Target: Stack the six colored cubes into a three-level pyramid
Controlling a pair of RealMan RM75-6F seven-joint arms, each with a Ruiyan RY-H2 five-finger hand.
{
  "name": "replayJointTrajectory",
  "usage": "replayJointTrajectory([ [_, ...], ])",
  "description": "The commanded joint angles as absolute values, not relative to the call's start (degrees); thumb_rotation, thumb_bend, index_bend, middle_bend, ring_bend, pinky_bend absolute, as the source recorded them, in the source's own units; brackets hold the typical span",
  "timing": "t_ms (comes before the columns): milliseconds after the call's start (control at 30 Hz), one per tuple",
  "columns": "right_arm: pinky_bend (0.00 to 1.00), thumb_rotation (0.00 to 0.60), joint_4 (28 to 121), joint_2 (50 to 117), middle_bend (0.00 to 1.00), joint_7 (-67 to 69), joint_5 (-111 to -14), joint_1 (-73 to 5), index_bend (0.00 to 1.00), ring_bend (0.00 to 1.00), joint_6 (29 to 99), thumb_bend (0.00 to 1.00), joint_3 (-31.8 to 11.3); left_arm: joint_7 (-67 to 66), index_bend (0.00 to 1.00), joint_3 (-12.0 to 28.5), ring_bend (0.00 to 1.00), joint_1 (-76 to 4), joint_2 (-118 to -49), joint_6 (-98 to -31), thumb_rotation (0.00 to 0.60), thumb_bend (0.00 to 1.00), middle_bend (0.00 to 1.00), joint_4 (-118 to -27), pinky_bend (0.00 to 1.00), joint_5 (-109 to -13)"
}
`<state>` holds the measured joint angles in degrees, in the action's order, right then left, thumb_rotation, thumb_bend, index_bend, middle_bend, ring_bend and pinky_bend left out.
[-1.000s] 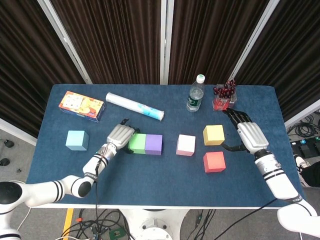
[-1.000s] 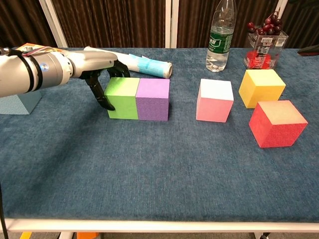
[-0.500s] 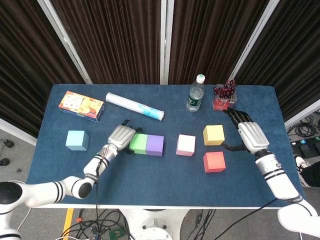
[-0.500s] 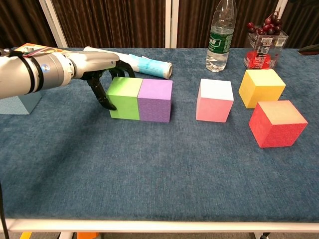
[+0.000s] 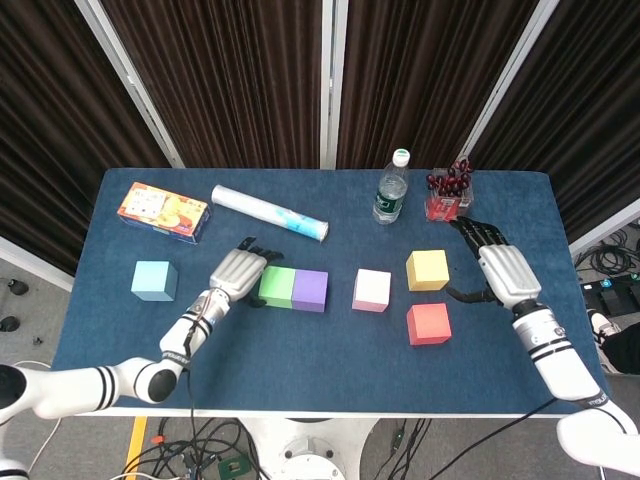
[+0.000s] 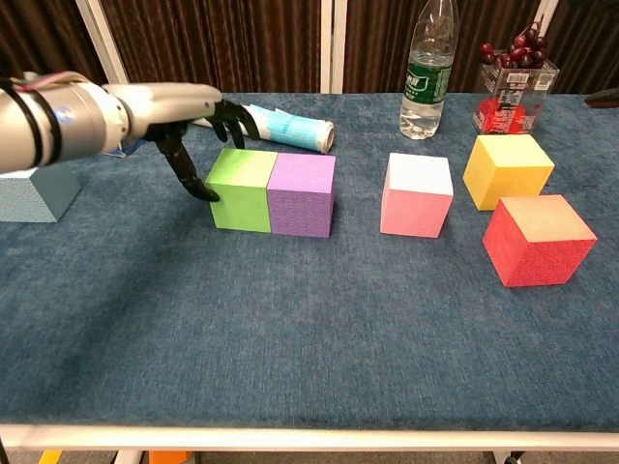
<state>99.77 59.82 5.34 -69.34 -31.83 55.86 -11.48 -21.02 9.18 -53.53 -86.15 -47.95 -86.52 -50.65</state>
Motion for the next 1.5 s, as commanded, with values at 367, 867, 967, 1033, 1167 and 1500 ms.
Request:
replayJointTrajectory([
  [367, 0.00, 0.600, 100.36, 65.45, 0.18, -0.23, -64.52, -36.37, 0.00, 0.00, 50.77, 0.10, -11.41, -18.05, 0.18, 9.18, 0.18, -43.54, -68.89, -62.12, 0.600, 0.15, 0.23, -99.54, 0.05, -57.61],
  [867, 0.00, 0.600, 93.94, 81.76, 0.15, -15.31, -49.20, -42.94, 0.00, 0.00, 52.95, 0.00, -11.09, -13.16, 0.18, 7.13, 0.18, -34.12, -58.54, -67.28, 0.600, 0.15, 0.23, -102.94, 0.04, -61.22],
  [967, 0.00, 0.600, 91.88, 84.36, 0.17, -14.90, -48.74, -43.35, 0.00, 0.00, 53.35, 0.01, -11.58, -12.56, 0.18, 7.06, 0.18, -33.67, -58.50, -66.85, 0.600, 0.15, 0.23, -102.81, 0.04, -61.84],
  [1033, 0.00, 0.600, 90.43, 86.05, 0.19, -14.29, -49.06, -43.51, 0.00, 0.00, 53.68, 0.04, -11.92, -12.31, 0.18, 7.20, 0.18, -33.43, -58.41, -66.57, 0.600, 0.15, 0.23, -102.73, 0.04, -61.90],
  [1167, 0.00, 0.600, 88.29, 88.31, 0.24, -13.71, -49.59, -43.70, 0.01, 0.00, 54.20, 0.07, -12.32, -11.86, 0.18, 7.65, 0.18, -33.14, -58.19, -66.24, 0.600, 0.15, 0.23, -102.75, 0.04, -62.20],
  [1500, 0.00, 0.600, 83.85, 87.80, 0.24, -8.15, -58.28, -44.13, 0.04, 0.00, 49.54, 0.08, -10.97, -11.92, 0.18, 8.58, 0.18, -32.67, -57.38, -65.36, 0.600, 0.15, 0.22, -103.49, 0.04, -62.23],
])
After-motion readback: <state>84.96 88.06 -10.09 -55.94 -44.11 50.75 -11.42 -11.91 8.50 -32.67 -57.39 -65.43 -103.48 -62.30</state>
